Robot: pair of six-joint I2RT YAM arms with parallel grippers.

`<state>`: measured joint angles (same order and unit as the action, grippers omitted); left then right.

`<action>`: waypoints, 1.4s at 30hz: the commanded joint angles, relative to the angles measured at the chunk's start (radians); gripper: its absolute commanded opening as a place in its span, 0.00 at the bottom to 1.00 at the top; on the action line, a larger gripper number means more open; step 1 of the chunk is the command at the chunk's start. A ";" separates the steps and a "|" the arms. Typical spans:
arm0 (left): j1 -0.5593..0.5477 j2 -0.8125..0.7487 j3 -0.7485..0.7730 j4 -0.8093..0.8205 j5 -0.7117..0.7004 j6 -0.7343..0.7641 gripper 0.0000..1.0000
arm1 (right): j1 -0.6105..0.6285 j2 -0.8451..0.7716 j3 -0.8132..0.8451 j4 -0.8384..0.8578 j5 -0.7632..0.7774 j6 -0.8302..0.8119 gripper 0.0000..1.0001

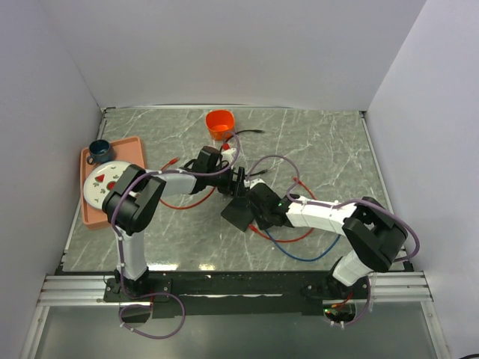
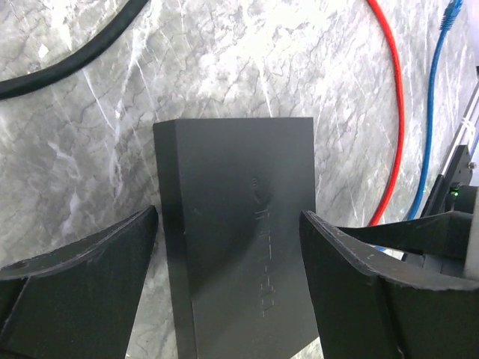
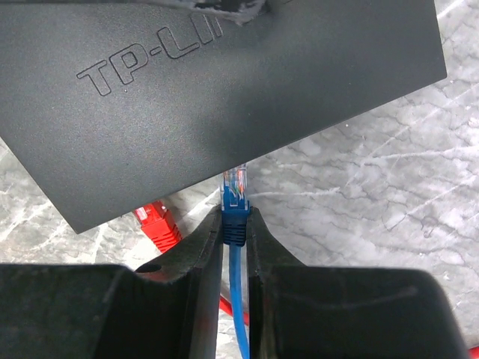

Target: Insert the plug into the switch port

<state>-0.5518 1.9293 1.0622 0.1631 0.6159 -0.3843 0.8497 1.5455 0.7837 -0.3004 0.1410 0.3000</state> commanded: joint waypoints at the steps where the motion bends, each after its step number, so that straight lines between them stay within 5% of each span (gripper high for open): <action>1: 0.018 0.016 0.019 0.061 0.053 -0.025 0.82 | 0.028 0.042 0.022 0.037 -0.067 0.001 0.00; 7: 0.047 -0.001 -0.004 0.098 0.070 -0.044 0.82 | 0.029 0.057 0.032 0.035 -0.075 -0.015 0.00; 15: 0.085 -0.223 -0.100 0.055 -0.253 -0.044 0.97 | 0.029 -0.064 0.005 0.009 0.006 0.005 0.00; 19: 0.084 -0.355 -0.152 0.046 -0.268 -0.065 0.98 | 0.028 -0.137 -0.012 0.001 0.042 0.010 0.00; 27: 0.021 -0.434 -0.220 0.133 -0.022 -0.165 0.86 | 0.029 -0.398 -0.156 0.141 -0.041 -0.064 0.00; 34: -0.169 -0.420 -0.170 0.065 -0.082 -0.171 0.80 | 0.028 -0.607 -0.225 0.182 -0.070 -0.078 0.00; 42: -0.243 -0.372 -0.183 0.133 -0.067 -0.220 0.66 | 0.029 -0.640 -0.227 0.155 -0.047 -0.070 0.00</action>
<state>-0.7765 1.5356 0.8646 0.2356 0.5362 -0.5602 0.8730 0.9306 0.5610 -0.1860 0.0856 0.2375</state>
